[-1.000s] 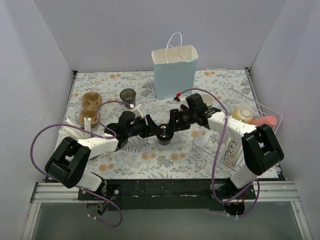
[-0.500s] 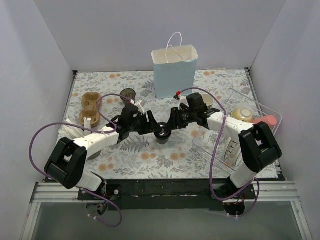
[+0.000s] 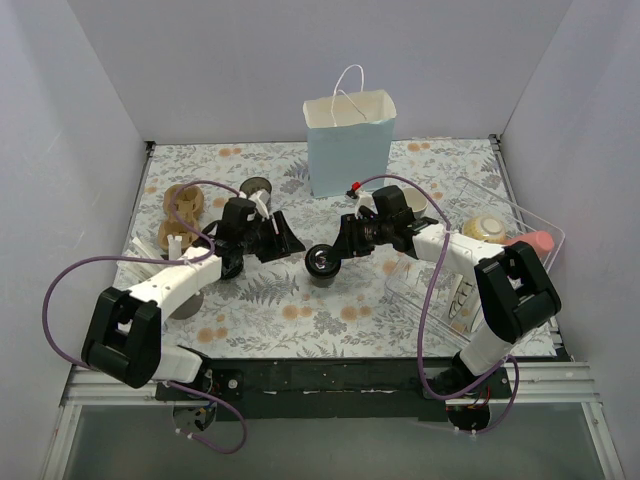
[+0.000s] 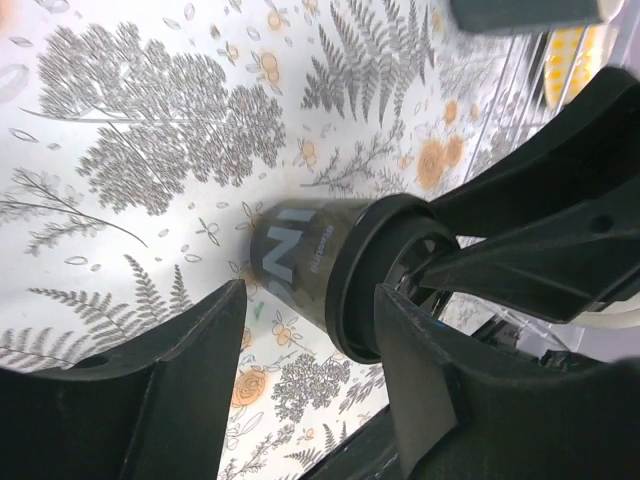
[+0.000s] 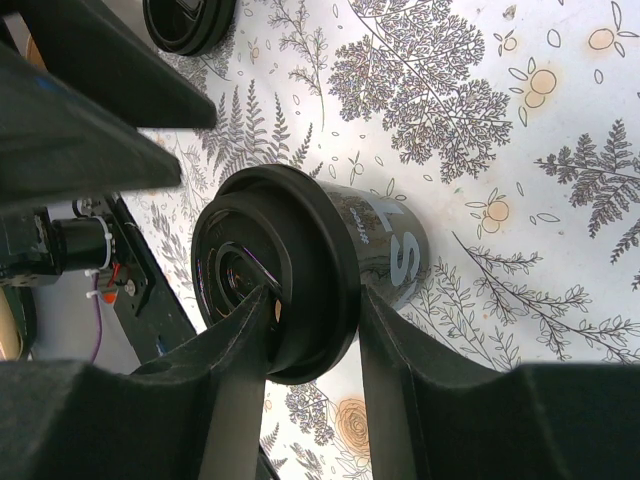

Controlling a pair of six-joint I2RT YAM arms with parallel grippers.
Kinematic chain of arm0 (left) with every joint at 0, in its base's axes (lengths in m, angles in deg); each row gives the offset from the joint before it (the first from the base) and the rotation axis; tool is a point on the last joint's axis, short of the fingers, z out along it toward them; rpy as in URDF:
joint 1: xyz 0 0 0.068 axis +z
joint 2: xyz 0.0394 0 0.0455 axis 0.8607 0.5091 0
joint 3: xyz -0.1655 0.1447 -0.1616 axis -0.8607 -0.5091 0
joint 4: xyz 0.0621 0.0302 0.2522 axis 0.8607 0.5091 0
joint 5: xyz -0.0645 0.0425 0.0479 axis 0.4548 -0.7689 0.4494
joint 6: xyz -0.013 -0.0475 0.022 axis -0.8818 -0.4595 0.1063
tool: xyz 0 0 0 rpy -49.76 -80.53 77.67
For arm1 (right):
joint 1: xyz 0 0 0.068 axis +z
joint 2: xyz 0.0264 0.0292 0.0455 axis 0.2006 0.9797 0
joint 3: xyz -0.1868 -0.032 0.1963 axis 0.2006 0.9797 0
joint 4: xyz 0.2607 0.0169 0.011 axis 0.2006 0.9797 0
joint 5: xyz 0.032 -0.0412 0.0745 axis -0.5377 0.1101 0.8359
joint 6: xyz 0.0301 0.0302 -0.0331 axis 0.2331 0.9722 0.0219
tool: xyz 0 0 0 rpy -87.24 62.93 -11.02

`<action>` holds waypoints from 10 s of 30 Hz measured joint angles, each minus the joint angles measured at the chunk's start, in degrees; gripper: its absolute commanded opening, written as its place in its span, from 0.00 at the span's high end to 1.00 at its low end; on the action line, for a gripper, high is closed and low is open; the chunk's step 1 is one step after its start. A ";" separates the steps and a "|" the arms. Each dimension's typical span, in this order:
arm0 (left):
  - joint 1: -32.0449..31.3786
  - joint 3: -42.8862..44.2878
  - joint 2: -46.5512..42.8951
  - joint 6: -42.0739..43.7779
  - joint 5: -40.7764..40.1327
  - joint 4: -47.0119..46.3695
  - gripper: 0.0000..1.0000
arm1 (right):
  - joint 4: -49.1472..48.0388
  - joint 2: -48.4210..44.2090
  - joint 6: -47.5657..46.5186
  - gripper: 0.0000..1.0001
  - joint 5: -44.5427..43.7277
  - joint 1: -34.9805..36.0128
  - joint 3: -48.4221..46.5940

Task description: Pack the takeout coffee

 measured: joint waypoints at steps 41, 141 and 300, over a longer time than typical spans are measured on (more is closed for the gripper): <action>3.89 -8.13 3.08 0.72 13.64 -15.93 0.57 | 0.66 1.92 -2.86 0.61 4.11 -1.09 -1.46; 2.32 -5.55 -3.72 -4.46 0.46 -4.48 0.53 | -9.75 2.80 -5.75 0.66 11.89 -1.95 3.45; 0.68 -4.83 -2.21 1.55 6.40 -8.31 0.63 | 5.44 10.08 -19.93 0.66 16.48 -2.10 -9.46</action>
